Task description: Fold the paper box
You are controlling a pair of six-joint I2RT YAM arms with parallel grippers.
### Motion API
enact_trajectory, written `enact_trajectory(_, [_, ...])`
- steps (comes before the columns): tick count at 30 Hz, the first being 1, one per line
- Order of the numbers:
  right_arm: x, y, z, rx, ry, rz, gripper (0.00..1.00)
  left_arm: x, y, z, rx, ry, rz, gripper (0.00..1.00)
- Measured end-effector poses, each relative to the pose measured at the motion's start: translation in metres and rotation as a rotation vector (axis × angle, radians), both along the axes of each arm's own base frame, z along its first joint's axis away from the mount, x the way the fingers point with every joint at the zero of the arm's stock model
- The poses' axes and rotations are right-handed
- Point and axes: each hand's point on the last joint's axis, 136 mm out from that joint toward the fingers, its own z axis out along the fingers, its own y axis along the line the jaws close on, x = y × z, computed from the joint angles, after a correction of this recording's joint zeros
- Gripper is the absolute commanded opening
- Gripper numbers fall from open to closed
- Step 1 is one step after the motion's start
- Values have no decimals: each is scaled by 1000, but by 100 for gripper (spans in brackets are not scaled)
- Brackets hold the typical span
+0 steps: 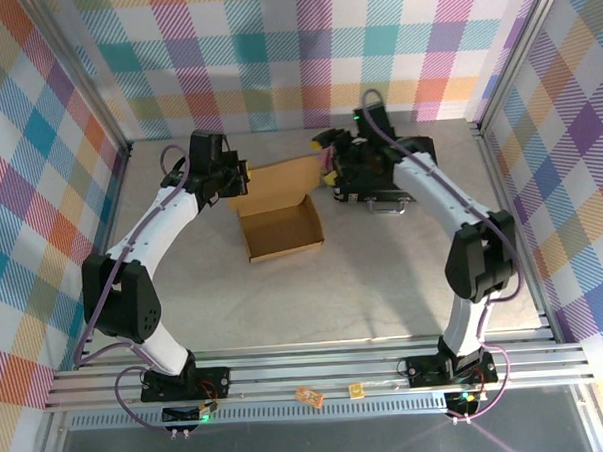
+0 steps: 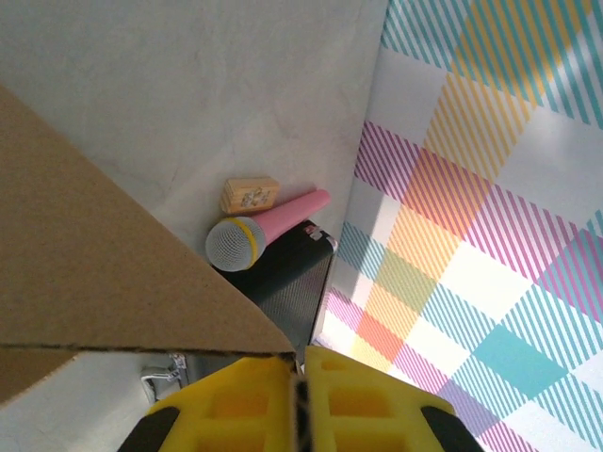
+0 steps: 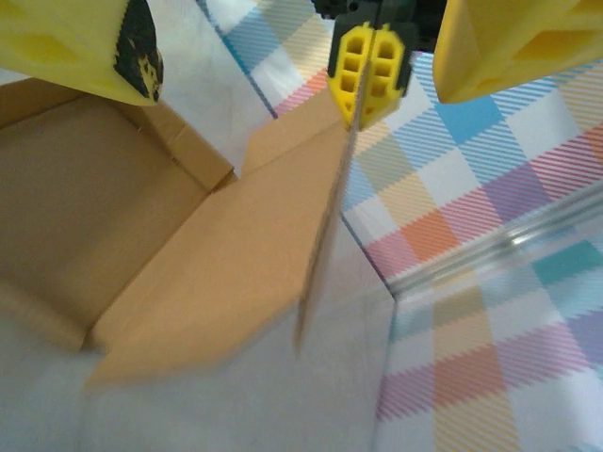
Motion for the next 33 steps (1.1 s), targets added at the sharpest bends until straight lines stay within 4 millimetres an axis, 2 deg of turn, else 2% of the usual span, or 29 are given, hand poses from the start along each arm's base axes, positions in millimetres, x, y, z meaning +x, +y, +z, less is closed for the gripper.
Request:
enact_trajectory(2, [13, -36, 9, -20, -55, -9, 78, 0, 4, -3, 1, 0, -22, 0])
enact_trajectory(4, [23, -64, 7, -36, -72, -4, 78, 1, 5, -3, 0, -7, -44, 0])
enact_trajectory(5, [30, -75, 2, -43, -66, 4, 78, 1, 4, -1, -2, -17, -60, 0])
enact_trajectory(7, [43, -83, -10, -47, -45, 32, 76, 2, 2, 1, -4, -31, -84, 0])
enact_trajectory(10, [56, -70, -39, -42, 21, 95, 74, 1, -2, 3, -4, -43, -121, 0])
enact_trajectory(13, [53, -46, -68, -39, 96, 149, 72, 0, -5, 3, -4, -59, -146, 0])
enact_trajectory(15, [50, -32, -80, -36, 125, 178, 70, 0, -6, 0, -9, -66, -152, 0])
enact_trajectory(20, [47, 2, -84, 0, 137, 248, 69, -6, -6, -17, -13, -42, -158, 0])
enact_trajectory(24, [40, 18, -80, 19, 140, 279, 68, -4, -8, -15, -19, -59, -162, 0])
enact_trajectory(28, [37, 23, -81, 39, 154, 286, 69, -5, -8, -14, -19, -60, -162, 0])
enact_trajectory(33, [19, 19, -98, 64, 231, 246, 70, -5, -11, -16, -28, -69, -162, 0])
